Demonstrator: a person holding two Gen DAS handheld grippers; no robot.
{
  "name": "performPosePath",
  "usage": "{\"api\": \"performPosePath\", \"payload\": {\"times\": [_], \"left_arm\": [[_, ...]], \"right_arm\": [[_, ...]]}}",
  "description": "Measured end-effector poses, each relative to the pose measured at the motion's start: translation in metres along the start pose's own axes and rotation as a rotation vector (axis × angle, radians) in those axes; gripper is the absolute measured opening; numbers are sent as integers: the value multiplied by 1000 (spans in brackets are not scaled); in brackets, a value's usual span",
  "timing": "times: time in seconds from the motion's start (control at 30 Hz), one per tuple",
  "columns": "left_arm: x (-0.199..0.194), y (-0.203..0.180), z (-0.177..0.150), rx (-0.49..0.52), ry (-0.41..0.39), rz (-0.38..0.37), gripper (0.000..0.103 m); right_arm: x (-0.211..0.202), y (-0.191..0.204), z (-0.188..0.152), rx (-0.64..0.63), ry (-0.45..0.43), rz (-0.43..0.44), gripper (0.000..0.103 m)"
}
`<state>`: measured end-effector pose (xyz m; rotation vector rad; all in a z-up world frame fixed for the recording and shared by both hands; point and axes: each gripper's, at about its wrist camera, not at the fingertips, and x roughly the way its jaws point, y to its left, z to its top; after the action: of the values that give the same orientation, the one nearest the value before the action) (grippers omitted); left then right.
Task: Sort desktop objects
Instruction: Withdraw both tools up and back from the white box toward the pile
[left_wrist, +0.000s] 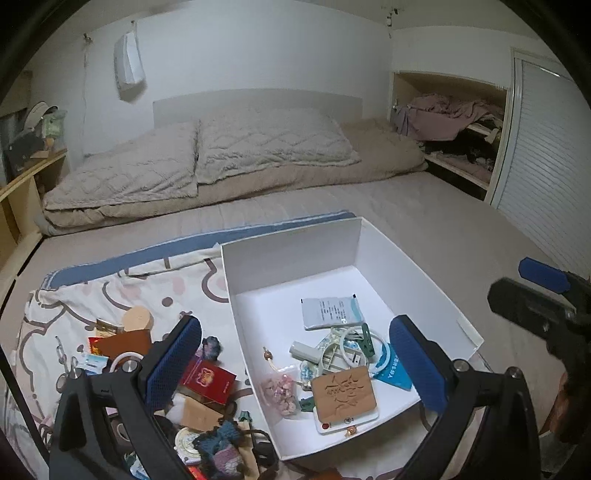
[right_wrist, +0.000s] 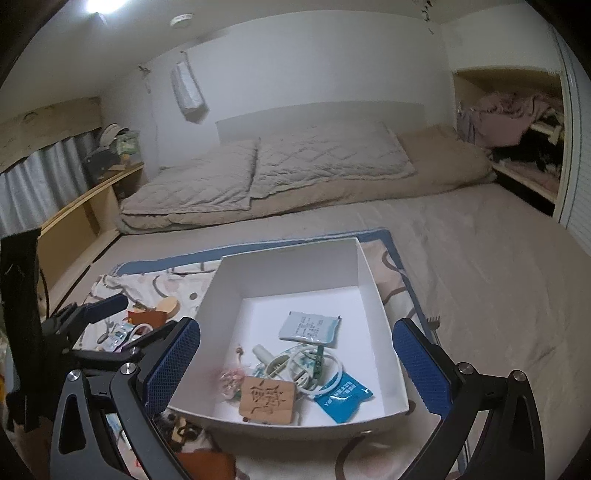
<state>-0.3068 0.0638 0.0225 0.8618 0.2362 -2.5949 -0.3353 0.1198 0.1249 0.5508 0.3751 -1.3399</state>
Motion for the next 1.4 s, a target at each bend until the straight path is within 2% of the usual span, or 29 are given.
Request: {"api": "performPosePath", "payload": {"times": [0.53, 0.9, 1.23, 1.4], "left_arm": [[-62, 41, -8, -45, -65, 68, 102], [-118, 88, -18, -84, -141, 141, 102], [-147, 125, -33, -90, -156, 199, 103], [-155, 143, -47, -92, -150, 216, 103]], "right_arm": [[-37, 35, -5, -28, -25, 52, 103], [-43, 71, -11, -54, -7, 109, 103], [-42, 103, -19, -110, 10, 141, 103], [-33, 122, -31, -174, 51, 146, 103]]}}
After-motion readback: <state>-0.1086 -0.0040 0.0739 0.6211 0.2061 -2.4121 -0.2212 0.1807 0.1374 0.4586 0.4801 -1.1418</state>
